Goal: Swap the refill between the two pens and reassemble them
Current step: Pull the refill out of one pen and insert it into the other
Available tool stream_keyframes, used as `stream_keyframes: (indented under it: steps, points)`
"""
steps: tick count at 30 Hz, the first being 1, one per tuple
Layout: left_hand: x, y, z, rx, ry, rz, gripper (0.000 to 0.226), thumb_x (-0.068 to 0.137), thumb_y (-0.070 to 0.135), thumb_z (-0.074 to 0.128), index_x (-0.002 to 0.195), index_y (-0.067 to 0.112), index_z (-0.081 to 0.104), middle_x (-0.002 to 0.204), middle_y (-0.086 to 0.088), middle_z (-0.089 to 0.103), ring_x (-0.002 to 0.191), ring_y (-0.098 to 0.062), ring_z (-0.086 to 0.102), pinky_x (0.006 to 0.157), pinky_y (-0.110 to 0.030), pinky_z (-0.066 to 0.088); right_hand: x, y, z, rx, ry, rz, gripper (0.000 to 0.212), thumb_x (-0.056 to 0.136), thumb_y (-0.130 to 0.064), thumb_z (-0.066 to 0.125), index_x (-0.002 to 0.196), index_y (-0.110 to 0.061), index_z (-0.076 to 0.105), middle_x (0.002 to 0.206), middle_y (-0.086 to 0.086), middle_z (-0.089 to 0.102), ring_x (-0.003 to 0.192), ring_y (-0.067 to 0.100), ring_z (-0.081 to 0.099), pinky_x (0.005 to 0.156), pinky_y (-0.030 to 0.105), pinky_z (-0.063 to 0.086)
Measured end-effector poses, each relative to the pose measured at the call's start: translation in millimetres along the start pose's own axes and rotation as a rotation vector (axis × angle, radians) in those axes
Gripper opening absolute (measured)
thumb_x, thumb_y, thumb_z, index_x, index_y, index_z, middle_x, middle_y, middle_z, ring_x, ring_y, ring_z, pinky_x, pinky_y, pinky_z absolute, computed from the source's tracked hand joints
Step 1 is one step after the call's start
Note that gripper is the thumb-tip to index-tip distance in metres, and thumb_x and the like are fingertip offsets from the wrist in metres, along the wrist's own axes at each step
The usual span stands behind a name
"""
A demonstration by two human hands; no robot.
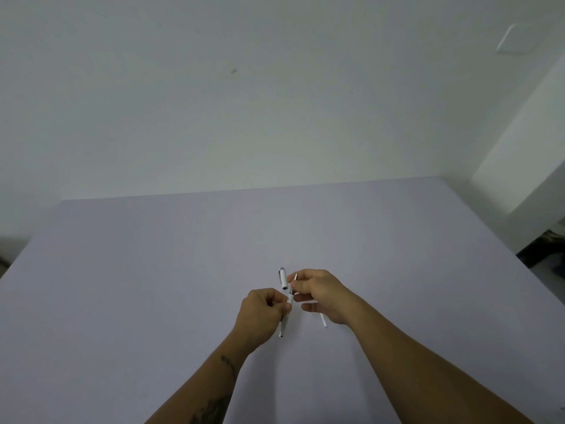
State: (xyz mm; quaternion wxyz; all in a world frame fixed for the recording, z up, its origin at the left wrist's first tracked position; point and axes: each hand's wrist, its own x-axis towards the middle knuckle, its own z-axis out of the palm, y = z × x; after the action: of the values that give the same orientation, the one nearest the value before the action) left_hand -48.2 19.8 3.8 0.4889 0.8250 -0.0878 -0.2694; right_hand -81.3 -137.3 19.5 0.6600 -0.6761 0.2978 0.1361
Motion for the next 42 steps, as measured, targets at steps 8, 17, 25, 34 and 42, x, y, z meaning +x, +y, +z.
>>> stream_keyframes:
  steps: [8,17,25,34,42]
  points:
    - [1.3,-0.4,-1.3,0.015,0.000,0.009,0.010,0.089,0.013,0.067,0.080,0.013,0.073,0.082,-0.016,0.071,0.077,-0.028,0.064,0.082,-0.045,0.057,0.7,-3.2,3.5,-0.044,0.032,0.002,0.015,0.096,-0.013,0.059,0.097,-0.013,0.074,0.106,0.008,0.073,0.098,0.020,0.068,0.074,0.029,0.055]
    - [7.1,-4.5,-4.0,0.022,0.019,0.027,0.010,0.088,0.013,0.068,0.080,0.013,0.074,0.079,-0.015,0.071,0.071,-0.021,0.061,0.079,-0.043,0.057,3.8,-1.6,4.7,-0.027,0.012,0.004,0.011,0.093,-0.022,0.065,0.097,-0.014,0.071,0.094,0.002,0.072,0.087,0.017,0.065,0.076,0.031,0.054]
    - [10.8,-6.7,-3.5,0.008,0.014,0.015,0.007,0.086,0.014,0.069,0.081,0.012,0.074,0.081,-0.015,0.071,0.073,-0.022,0.062,0.081,-0.044,0.057,5.7,-5.2,4.0,-0.051,0.003,0.003,0.018,0.097,-0.014,0.057,0.103,-0.013,0.074,0.102,0.006,0.072,0.092,0.019,0.066,0.077,0.031,0.055]
    - [13.5,-4.5,-6.2,-0.020,0.000,-0.001,0.007,0.080,0.016,0.075,0.073,0.016,0.073,0.065,0.001,0.064,0.064,-0.015,0.058,0.067,-0.029,0.052,10.0,-1.5,3.2,-0.019,0.036,-0.017,0.011,0.093,-0.021,0.065,0.091,-0.013,0.073,0.088,0.000,0.073,0.084,0.016,0.067,0.072,0.030,0.054]
    - [14.7,-4.2,-7.2,-0.012,0.007,0.007,0.009,0.081,0.017,0.075,0.073,0.017,0.073,0.065,0.000,0.063,0.064,-0.016,0.056,0.066,-0.029,0.050,8.2,-4.3,3.1,0.003,0.021,-0.005,0.011,0.094,-0.017,0.062,0.098,-0.017,0.073,0.092,0.002,0.074,0.086,0.017,0.068,0.073,0.031,0.054]
